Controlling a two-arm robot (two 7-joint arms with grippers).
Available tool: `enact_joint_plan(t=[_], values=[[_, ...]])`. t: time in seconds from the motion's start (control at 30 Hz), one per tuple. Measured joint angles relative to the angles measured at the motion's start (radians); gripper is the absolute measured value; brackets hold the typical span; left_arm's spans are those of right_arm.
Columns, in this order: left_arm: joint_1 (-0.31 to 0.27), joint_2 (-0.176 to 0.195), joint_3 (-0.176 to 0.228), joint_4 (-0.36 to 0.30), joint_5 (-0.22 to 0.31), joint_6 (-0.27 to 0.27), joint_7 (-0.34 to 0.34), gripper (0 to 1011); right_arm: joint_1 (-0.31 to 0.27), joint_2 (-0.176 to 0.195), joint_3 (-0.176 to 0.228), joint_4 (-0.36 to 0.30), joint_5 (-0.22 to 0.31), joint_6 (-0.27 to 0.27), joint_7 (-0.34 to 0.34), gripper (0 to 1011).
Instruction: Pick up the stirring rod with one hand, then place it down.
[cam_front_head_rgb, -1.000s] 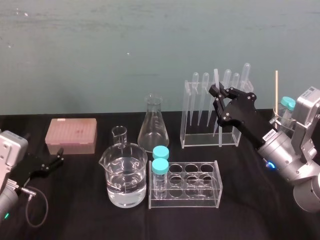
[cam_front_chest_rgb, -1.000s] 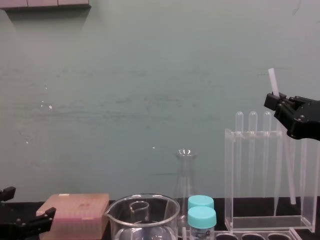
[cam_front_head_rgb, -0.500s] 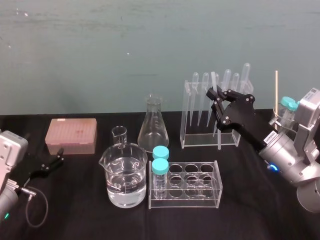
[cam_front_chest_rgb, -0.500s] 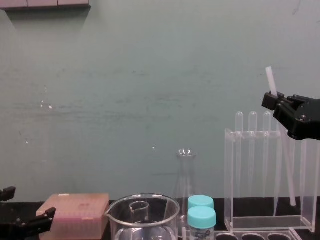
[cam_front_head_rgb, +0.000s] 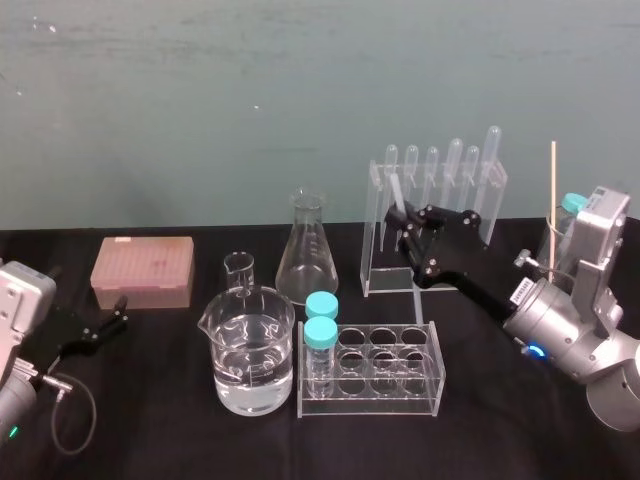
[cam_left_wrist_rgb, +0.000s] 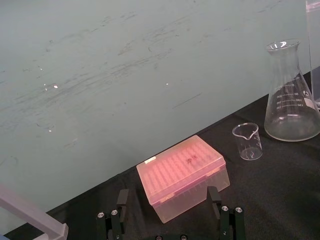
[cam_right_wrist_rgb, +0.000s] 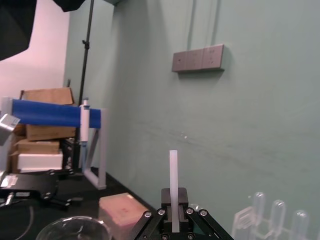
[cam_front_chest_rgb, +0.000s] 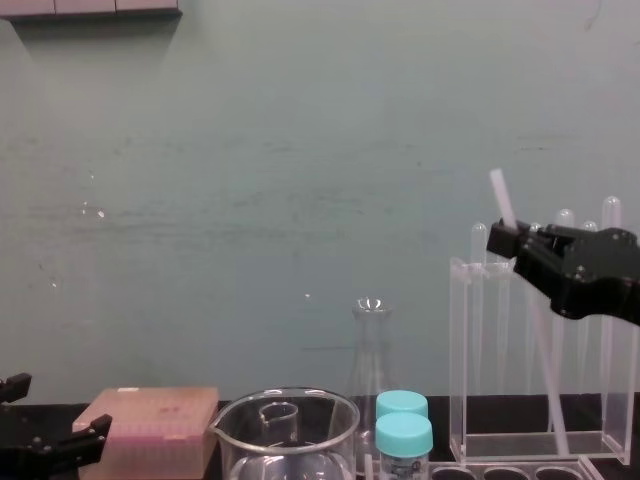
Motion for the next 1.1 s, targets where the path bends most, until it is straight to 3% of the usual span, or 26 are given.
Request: enact_joint_plan(t=[0.4, 1.1], values=[[0.0, 0.0, 0.0, 0.0, 0.0, 0.0, 0.0, 1000, 0.019, 0.01, -0.042, 0.038, 0.026, 0.059, 0.017, 69], [0.0, 0.0, 0.0, 0.0, 0.0, 0.0, 0.0, 1000, 0.069, 0.015, -0.116, 0.138, -0.046, 0.076, 0.021, 69]])
